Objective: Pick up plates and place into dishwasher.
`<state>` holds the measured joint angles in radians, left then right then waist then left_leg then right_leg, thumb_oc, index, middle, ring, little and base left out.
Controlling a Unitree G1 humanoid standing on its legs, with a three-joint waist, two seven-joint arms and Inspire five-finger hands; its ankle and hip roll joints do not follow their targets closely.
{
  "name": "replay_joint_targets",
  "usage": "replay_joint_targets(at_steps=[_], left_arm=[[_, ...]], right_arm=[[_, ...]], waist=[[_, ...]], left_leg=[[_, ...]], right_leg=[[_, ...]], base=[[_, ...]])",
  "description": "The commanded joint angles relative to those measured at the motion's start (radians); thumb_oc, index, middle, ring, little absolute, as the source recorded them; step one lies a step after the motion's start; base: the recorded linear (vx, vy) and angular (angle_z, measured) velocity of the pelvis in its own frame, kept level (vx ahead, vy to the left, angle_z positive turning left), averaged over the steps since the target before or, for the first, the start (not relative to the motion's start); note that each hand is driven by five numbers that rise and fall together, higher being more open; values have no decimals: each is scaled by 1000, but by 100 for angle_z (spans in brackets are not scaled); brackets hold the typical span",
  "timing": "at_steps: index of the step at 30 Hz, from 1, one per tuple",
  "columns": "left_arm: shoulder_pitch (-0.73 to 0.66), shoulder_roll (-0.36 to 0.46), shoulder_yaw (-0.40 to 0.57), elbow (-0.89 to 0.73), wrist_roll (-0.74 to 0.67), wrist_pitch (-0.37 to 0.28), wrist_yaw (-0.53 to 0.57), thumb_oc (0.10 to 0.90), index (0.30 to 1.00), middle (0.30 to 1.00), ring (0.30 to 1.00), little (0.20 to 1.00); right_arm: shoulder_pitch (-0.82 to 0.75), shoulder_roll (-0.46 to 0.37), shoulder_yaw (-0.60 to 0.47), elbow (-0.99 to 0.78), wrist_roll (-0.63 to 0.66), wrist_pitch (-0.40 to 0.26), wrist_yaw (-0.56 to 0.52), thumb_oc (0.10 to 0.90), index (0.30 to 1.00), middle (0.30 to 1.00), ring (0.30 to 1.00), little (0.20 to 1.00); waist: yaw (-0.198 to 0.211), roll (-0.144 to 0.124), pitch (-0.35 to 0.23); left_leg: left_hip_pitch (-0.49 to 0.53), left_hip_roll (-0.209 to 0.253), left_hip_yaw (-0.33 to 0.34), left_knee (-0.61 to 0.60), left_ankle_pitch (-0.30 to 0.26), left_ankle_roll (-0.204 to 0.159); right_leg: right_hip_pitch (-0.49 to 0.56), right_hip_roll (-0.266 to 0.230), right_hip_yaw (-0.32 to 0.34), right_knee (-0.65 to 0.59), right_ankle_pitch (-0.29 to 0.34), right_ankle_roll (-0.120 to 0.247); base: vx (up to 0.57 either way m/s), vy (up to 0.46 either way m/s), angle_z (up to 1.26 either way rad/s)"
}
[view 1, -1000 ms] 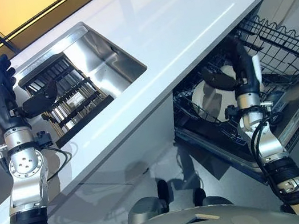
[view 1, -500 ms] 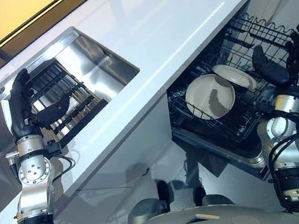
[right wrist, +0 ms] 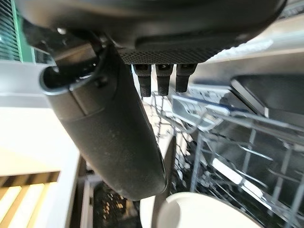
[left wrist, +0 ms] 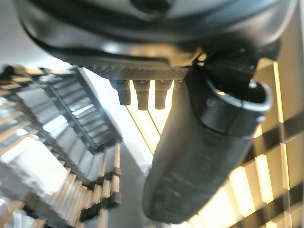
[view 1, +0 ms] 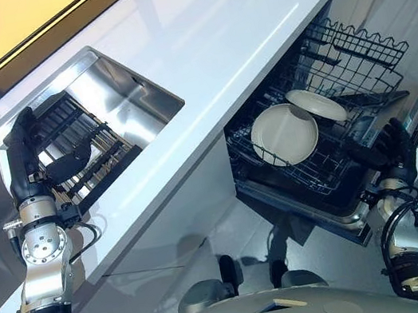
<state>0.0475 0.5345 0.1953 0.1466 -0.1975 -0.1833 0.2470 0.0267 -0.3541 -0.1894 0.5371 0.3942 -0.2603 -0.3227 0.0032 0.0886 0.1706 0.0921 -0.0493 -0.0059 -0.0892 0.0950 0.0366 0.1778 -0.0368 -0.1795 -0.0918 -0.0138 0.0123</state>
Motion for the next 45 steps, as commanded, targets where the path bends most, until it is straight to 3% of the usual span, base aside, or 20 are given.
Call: replay_joint_targets(at_steps=[1, 9, 14, 21, 27, 32, 39, 45], left_arm=[[-85, 71, 56, 11, -17, -59, 44, 800, 900, 900, 900, 900], [-85, 82, 51, 20, -27, -48, 33, 800, 900, 900, 900, 900], [-92, 85, 35, 35, -26, -46, 32, 800, 900, 900, 900, 900], [-81, 75, 23, 44, -30, -47, 33, 800, 900, 900, 900, 900], [-54, 48, 7, 36, -22, -50, 33, 800, 900, 900, 900, 900], [-39, 29, -12, 23, -17, -53, 26, 800, 900, 900, 900, 900], [-73, 39, -44, 28, -32, -53, 11, 800, 900, 900, 900, 900], [-107, 49, -84, 56, -42, -67, -8, 800, 900, 900, 900, 900]], right_arm=[[-93, -102, 4, -9, 27, -49, 48, 800, 900, 900, 900, 900], [-112, -94, 8, 67, 236, 46, 230, 800, 900, 900, 900, 900], [-136, -73, -3, 91, 414, 80, 257, 800, 900, 900, 900, 900], [-153, -33, -8, 90, 551, 79, 283, 800, 900, 900, 900, 900], [-181, -5, 27, 25, 571, 51, 341, 800, 900, 900, 900, 900], [-244, 4, 102, -62, 508, 26, 388, 800, 900, 900, 900, 900], [-413, 27, 276, -150, 379, 21, 405, 800, 900, 900, 900, 900], [-574, 47, 420, -174, 363, 56, 419, 800, 900, 900, 900, 900]], waist=[[25, 18, -47], [40, 21, -40], [48, 25, -36], [60, 39, -33], [79, 50, -31], [110, 53, -28], [161, 22, -26], [210, 0, -27]], left_leg=[[27, -4, 7, 2, -131, -49], [29, -7, -7, 2, -127, -51], [30, -9, -15, 2, -124, -50], [35, -17, -28, 2, -124, -42], [43, -24, -41, 9, -126, -33], [39, -36, -60, 27, -130, -20], [15, -56, -93, 80, -149, 5], [7, -69, -115, 94, -151, 17]], right_leg=[[-67, 13, -37, 130, -132, 30], [-64, 8, -49, 134, -132, 30], [-64, 5, -55, 143, -132, 30], [-68, -5, -58, 163, -138, 30], [-70, -20, -66, 183, -141, 29], [-72, -34, -77, 198, -143, 25], [-92, -49, -86, 243, -151, 21], [-88, -51, -105, 250, -146, 22]], base=[[12, 8, 5], [22, 2, 7], [41, 12, 0], [56, 43, 3], [88, 85, 1], [106, 127, 8], [88, 80, 7], [86, 13, 7]])
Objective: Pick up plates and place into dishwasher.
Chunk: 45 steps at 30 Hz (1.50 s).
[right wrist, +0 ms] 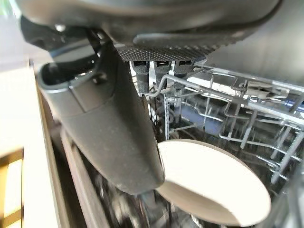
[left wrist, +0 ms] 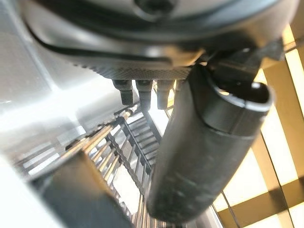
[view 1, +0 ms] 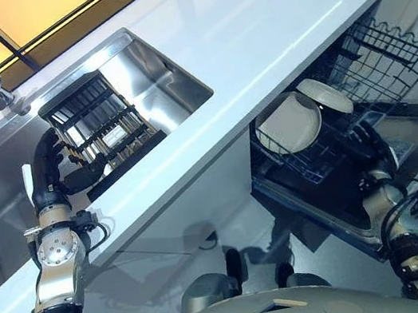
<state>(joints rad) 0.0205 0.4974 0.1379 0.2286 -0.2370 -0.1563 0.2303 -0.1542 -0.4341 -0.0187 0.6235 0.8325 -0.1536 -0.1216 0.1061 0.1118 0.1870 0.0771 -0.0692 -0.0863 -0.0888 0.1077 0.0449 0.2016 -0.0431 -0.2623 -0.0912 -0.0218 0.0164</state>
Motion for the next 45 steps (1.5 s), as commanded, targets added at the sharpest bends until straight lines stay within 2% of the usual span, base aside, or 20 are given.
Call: replay_joint_targets(at_steps=[1, 4, 14, 20, 22, 23, 24, 26, 30, 40, 45], left_arm=[[-81, 87, -33, -22, -2, -101, 3, 800, 900, 900, 900, 900], [-94, 94, -48, -8, -3, -117, -14, 800, 900, 900, 900, 900], [-97, 101, -60, -6, -1, -136, -39, 800, 900, 900, 900, 900], [-120, 111, -74, -7, -1, -125, -42, 800, 900, 900, 900, 900], [-126, 113, -75, -12, -2, -118, -37, 800, 900, 900, 900, 900], [-126, 113, -75, -12, -2, -117, -37, 800, 900, 900, 900, 900], [-124, 110, -71, -17, -2, -116, -32, 800, 900, 900, 900, 900], [-124, 105, -65, -18, -3, -116, -25, 800, 900, 900, 900, 900], [-122, 89, -53, -15, 7, -125, -22, 800, 900, 900, 900, 900], [-103, 72, -4, -40, 19, -120, -14, 800, 900, 900, 900, 900], [-109, 80, 12, -37, 14, -116, -8, 800, 900, 900, 900, 900]], right_arm=[[-415, 130, 268, -263, -69, -43, 236, 800, 900, 900, 900, 900], [-463, 140, 313, -274, -34, -41, 241, 800, 900, 900, 900, 900], [-430, 174, 321, -308, 16, -87, 228, 800, 900, 900, 900, 900], [-394, 155, 286, -270, -65, -130, 153, 800, 900, 900, 900, 900], [-368, 142, 262, -258, -155, -147, 93, 800, 900, 900, 900, 900], [-368, 142, 262, -259, -157, -147, 91, 800, 900, 900, 900, 900], [-342, 123, 236, -251, -249, -153, 43, 800, 900, 900, 900, 900], [-310, 96, 207, -256, -320, -153, 16, 800, 900, 900, 900, 900], [-232, 35, 138, -261, -399, -160, -6, 800, 900, 900, 900, 900], [-16, -64, -60, -243, -375, -157, 135, 800, 900, 900, 900, 900], [8, -92, -118, -226, -370, -163, 84, 800, 900, 900, 900, 900]], waist=[[115, -26, -45], [132, -38, -48], [137, -60, -48], [116, -66, -54], [102, -66, -55], [103, -66, -55], [88, -67, -53], [70, -66, -57], [33, -67, -58], [-55, -66, -58], [-80, -63, -54]], left_leg=[[24, -50, -39, 90, -161, 9], [28, -50, -51, 77, -154, 9], [36, -44, -56, 68, -155, 14], [49, -38, -39, 51, -155, 11], [53, -34, -28, 45, -156, 10], [54, -34, -27, 44, -156, 10], [63, -30, -15, 39, -161, 9], [61, -26, -1, 34, -159, 7], [66, -20, 18, 27, -163, 5], [83, -2, 61, 19, -171, -7], [87, 6, 75, 12, -171, -14]], right_leg=[[-110, -43, -27, 248, -137, 18], [-101, -36, -37, 235, -130, 19], [-84, -15, -29, 192, -107, 25], [-73, -3, -10, 156, -89, 29], [-72, -1, -1, 145, -83, 33], [-72, -1, 0, 145, -82, 32], [-68, 1, 8, 136, -82, 35], [-72, 5, 20, 124, -73, 37], [-74, 14, 51, 120, -77, 39], [-78, 27, 93, 129, -89, 46], [-81, 29, 99, 135, -97, 46]], base=[[68, -25, 6], [55, -55, 16], [3, -77, 7], [-41, -76, -3], [-53, -63, -7], [-61, -68, -8], [-71, -58, -8], [-89, -61, -11], [-77, -47, -13], [-47, -38, -8], [-35, -25, -8]])
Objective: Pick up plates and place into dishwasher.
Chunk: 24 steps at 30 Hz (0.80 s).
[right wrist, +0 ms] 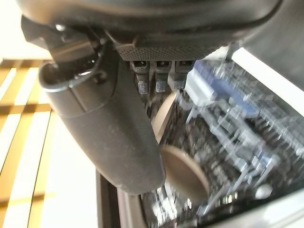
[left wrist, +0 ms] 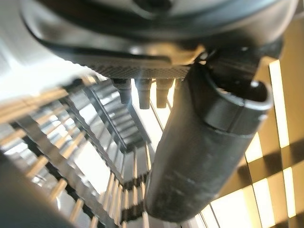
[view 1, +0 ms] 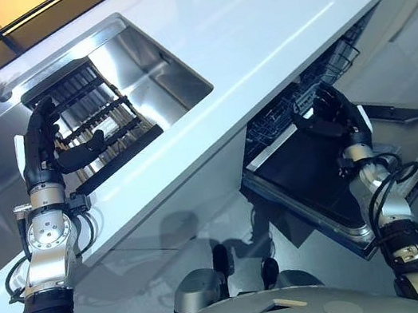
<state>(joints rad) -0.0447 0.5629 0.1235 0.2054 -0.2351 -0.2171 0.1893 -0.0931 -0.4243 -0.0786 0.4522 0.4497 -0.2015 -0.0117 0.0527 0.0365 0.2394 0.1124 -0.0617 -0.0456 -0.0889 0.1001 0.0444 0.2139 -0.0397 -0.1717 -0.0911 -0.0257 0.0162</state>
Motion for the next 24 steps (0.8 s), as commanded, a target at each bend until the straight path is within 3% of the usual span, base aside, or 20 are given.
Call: replay_joint_targets(at_steps=[1, 7, 14, 20, 24], left_arm=[[-45, 18, 32, -14, 11, -53, 34, 800, 900, 900, 900, 900], [-50, 40, 56, -14, -12, -52, 42, 800, 900, 900, 900, 900], [-76, 70, 71, 11, -55, -57, 37, 800, 900, 900, 900, 900], [-120, 77, 57, 33, -103, -56, 59, 800, 900, 900, 900, 900], [-176, 82, 33, 55, -164, -89, 87, 800, 900, 900, 900, 900]], right_arm=[[-51, -109, -75, -53, -4, -116, -57, 800, 900, 900, 900, 900], [-41, -150, -154, -39, -46, -106, -189, 800, 900, 900, 900, 900], [-16, -198, -274, 57, -2, -78, -311, 800, 900, 900, 900, 900], [-1, -225, -297, 121, 15, -59, -325, 800, 900, 900, 900, 900], [-39, -264, -272, 168, 67, -70, -350, 800, 900, 900, 900, 900]], waist=[[-31, 13, -107], [-53, 18, -103], [-85, 24, -84], [-108, 47, -48], [-117, 77, 15]], left_leg=[[52, 0, 37, 11, -165, -14], [53, 11, 56, 14, -170, -15], [46, 18, 76, 45, -187, -15], [27, 19, 79, 46, -172, -28], [-52, 16, 77, 109, -167, -43]], right_leg=[[-95, 26, 10, 138, -96, 47], [-113, 25, 17, 175, -116, 47], [-140, 25, 29, 241, -146, 45], [-176, 26, 35, 286, -160, 37], [-242, 21, 40, 346, -179, 16]], base=[[-44, -31, -10], [-42, -31, -14], [-23, -47, -14], [-48, -36, -7], [-190, -13, -14]])
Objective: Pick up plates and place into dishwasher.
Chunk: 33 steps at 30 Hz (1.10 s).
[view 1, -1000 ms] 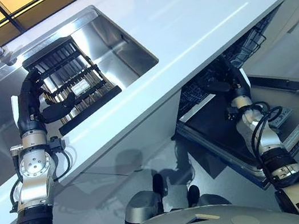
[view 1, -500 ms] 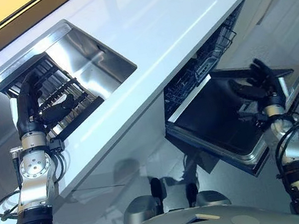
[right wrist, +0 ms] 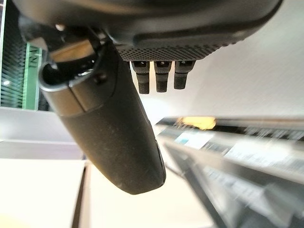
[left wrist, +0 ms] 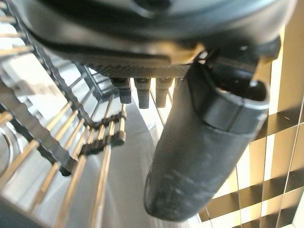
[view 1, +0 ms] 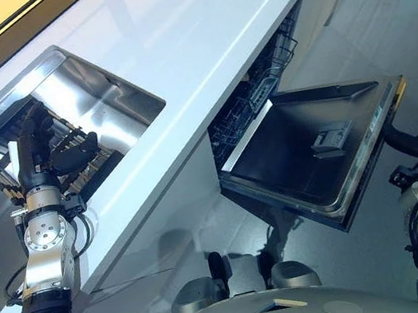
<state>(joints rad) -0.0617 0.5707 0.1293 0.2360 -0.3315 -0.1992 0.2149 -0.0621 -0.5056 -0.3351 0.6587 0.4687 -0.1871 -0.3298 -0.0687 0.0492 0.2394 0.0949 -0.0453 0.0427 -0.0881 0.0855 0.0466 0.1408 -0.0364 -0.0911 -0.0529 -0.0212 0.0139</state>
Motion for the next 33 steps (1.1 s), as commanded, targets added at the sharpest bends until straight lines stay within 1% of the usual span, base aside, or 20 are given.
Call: replay_joint_targets(at_steps=[1, 3, 5, 6, 9, 11, 13, 14, 15, 17, 21, 24, 25, 26, 29, 31, 32, 33], left_arm=[[-177, 76, 22, 28, -83, -116, 67, 800, 900, 900, 900, 900], [-215, 83, 14, 29, -110, -130, 81, 800, 900, 900, 900, 900], [-248, 88, 10, 37, -129, -154, 90, 800, 900, 900, 900, 900], [-260, 89, 7, 39, -139, -165, 95, 800, 900, 900, 900, 900], [-292, 93, 3, 34, -161, -187, 118, 800, 900, 900, 900, 900], [-307, 92, 0, 21, -158, -204, 137, 800, 900, 900, 900, 900], [-313, 89, 2, 7, -153, -218, 147, 800, 900, 900, 900, 900], [-315, 93, 5, 2, -153, -224, 146, 800, 900, 900, 900, 900], [-317, 98, 9, -4, -151, -230, 147, 800, 900, 900, 900, 900], [-327, 108, 15, -13, -140, -235, 157, 800, 900, 900, 900, 900], [-354, 138, 17, -24, -135, -238, 190, 800, 900, 900, 900, 900], [-361, 155, 29, -41, -132, -237, 202, 800, 900, 900, 900, 900], [-356, 158, 38, -50, -128, -235, 205, 800, 900, 900, 900, 900], [-349, 162, 49, -55, -129, -237, 200, 800, 900, 900, 900, 900], [-331, 165, 73, -53, -121, -250, 191, 800, 900, 900, 900, 900], [-336, 180, 76, -32, -133, -261, 190, 800, 900, 900, 900, 900], [-338, 184, 75, -26, -137, -264, 190, 800, 900, 900, 900, 900], [-339, 190, 76, -16, -143, -269, 183, 800, 900, 900, 900, 900]], right_arm=[[-86, -190, -9, -29, 55, -93, -44, 800, 900, 900, 900, 900], [-122, -204, 0, -24, 84, -110, -75, 800, 900, 900, 900, 900], [-155, -202, 6, -9, 137, -143, -110, 800, 900, 900, 900, 900], [-170, -200, 8, 0, 163, -155, -112, 800, 900, 900, 900, 900], [-205, -184, 7, 34, 300, -184, -74, 800, 900, 900, 900, 900], [-220, -166, 4, 51, 435, -185, 31, 800, 900, 900, 900, 900], [-225, -142, -4, 68, 598, -150, 158, 800, 900, 900, 900, 900], [-222, -137, -9, 88, 635, -141, 204, 800, 900, 900, 900, 900], [-221, -129, -12, 108, 687, -120, 250, 800, 900, 900, 900, 900], [-223, -118, -17, 147, 747, -87, 323, 800, 900, 900, 900, 900], [-248, -115, -1, 195, 803, -36, 405, 800, 900, 900, 900, 900], [-265, -104, 26, 172, 865, 52, 548, 800, 900, 900, 900, 900], [-264, -90, 44, 139, 905, 122, 638, 800, 900, 900, 900, 900], [-262, -72, 66, 101, 919, 180, 714, 800, 900, 900, 900, 900], [-254, -35, 144, -8, 923, 324, 952, 800, 900, 900, 900, 900], [-274, -30, 214, -97, 937, 381, 1076, 800, 900, 900, 900, 900], [-282, -28, 236, -130, 941, 396, 1116, 800, 900, 900, 900, 900], [-296, -23, 278, -204, 953, 404, 1151, 800, 900, 900, 900, 900]], waist=[[4, 71, 37], [4, 77, 78], [7, 81, 118], [8, 82, 132], [17, 83, 168], [25, 81, 191], [33, 77, 205], [37, 75, 210], [42, 72, 215], [52, 70, 227], [70, 63, 246], [85, 57, 259], [89, 54, 262], [94, 52, 264], [106, 40, 264], [114, 32, 262], [118, 30, 260], [123, 25, 257]], left_leg=[[-60, -1, -11, 132, -152, -49], [-119, 1, -8, 186, -158, -53], [-182, 6, -2, 251, -167, -52], [-210, 7, 0, 281, -173, -51], [-289, 3, -1, 366, -191, -46], [-341, -6, -8, 424, -204, -41], [-389, -17, -14, 471, -214, -40], [-409, -21, -18, 487, -215, -38], [-429, -24, -20, 499, -215, -36], [-460, -29, -26, 513, -210, -33], [-509, -35, -29, 521, -198, -31], [-525, -35, -34, 510, -184, -30], [-527, -34, -36, 504, -179, -29], [-527, -34, -37, 496, -175, -27], [-513, -31, -41, 462, -164, -25], [-503, -27, -42, 444, -157, -26], [-500, -26, -43, 440, -156, -26], [-493, -25, -47, 431, -152, -26]], right_leg=[[-190, 16, -41, 326, -190, 11], [-236, 12, -42, 368, -202, -6], [-297, 9, -48, 432, -214, -24], [-327, 8, -51, 466, -220, -31], [-408, 6, -61, 564, -244, -53], [-458, 5, -66, 631, -263, -68], [-505, 2, -71, 692, -282, -78], [-527, 0, -72, 718, -288, -82], [-546, -2, -74, 736, -292, -84], [-577, -3, -79, 767, -295, -88], [-625, -7, -78, 800, -302, -85], [-644, -8, -79, 800, -292, -80], [-646, -8, -80, 795, -287, -77], [-646, -8, -81, 789, -282, -75], [-632, -7, -87, 756, -270, -65], [-617, -10, -94, 728, -261, -58], [-613, -11, -97, 721, -259, -57], [-602, -12, -101, 706, -254, -54]], base=[[-238, -20, 0], [-286, -28, 1], [-266, -26, 2], [-205, -22, 0], [-135, -8, -1], [-71, 12, 9], [-39, 14, 7], [-25, 12, 7], [-27, 10, 10], [-10, 6, 4], [-6, 14, 2], [-35, 36, 5], [-28, 30, 3], [0, 0, 0], [-8, 6, -1], [-23, 16, -13], [-19, 11, -19], [-11, 9, -15]])
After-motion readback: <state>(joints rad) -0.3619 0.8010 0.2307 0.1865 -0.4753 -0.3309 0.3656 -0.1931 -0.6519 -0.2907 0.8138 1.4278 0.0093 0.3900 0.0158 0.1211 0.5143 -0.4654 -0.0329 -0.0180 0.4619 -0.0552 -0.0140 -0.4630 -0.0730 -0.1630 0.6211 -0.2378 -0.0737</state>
